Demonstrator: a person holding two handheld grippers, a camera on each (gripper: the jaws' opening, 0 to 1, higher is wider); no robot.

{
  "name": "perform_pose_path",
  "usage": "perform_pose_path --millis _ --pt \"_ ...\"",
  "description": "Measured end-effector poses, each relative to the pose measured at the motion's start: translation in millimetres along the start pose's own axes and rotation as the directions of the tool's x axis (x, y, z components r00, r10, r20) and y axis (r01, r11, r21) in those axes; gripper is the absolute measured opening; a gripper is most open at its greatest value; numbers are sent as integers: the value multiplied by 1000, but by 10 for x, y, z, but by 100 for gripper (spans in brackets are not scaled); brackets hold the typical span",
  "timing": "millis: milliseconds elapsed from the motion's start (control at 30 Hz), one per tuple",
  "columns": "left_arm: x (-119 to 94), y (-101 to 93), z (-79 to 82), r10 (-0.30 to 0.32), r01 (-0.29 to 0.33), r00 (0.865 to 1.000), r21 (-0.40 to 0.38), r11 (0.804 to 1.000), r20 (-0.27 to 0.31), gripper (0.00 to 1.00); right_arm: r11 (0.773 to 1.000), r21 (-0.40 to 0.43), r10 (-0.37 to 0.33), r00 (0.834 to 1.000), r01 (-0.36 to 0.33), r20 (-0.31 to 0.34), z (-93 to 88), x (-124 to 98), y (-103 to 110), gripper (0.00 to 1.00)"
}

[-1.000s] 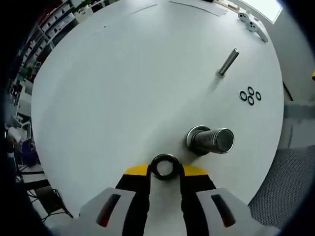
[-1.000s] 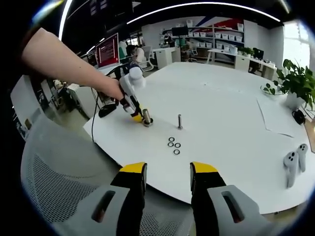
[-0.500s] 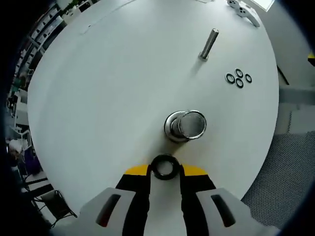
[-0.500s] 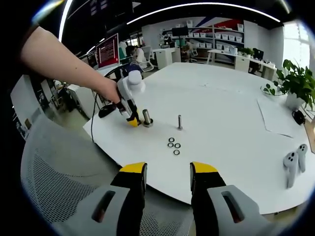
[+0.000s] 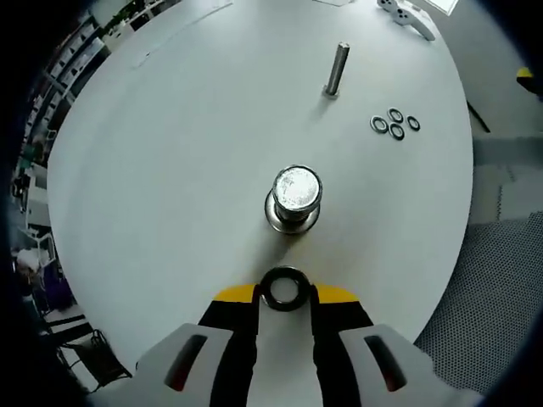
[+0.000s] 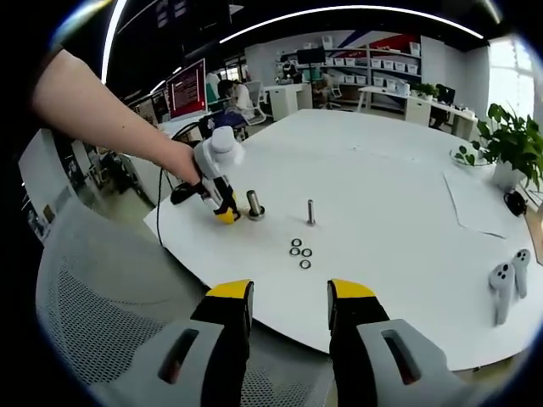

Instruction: Place the washer onto the threaded stud by aligning its center hole with the stud, sliding it down to the base, and recovering from edge contact or off-axis alignment until the washer reaches the visible bottom stop.

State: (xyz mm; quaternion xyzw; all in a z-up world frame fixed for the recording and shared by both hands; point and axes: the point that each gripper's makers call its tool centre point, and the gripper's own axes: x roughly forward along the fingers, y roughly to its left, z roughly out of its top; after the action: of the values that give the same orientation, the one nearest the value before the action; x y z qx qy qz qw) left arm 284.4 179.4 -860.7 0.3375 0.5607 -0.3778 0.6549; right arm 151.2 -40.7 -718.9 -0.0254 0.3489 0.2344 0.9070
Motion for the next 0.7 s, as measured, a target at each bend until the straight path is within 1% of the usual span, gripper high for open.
perform_pose_path --millis 333,567,700 --pt "-4 -1 -19 7 -8 1000 -49 999 -21 22 1000 -8 4 1000 -4 -5 -6 3 8 37" --pt "-1 6 -23 0 -1 1000 -59 998 -12 21 1000 -11 1 1000 -2 -4 -3 1 3 37" --pt "8 11 -26 15 -16 1000 -66 998 -22 21 1000 -10 0 1000 0 -2 1 -2 -1 37"
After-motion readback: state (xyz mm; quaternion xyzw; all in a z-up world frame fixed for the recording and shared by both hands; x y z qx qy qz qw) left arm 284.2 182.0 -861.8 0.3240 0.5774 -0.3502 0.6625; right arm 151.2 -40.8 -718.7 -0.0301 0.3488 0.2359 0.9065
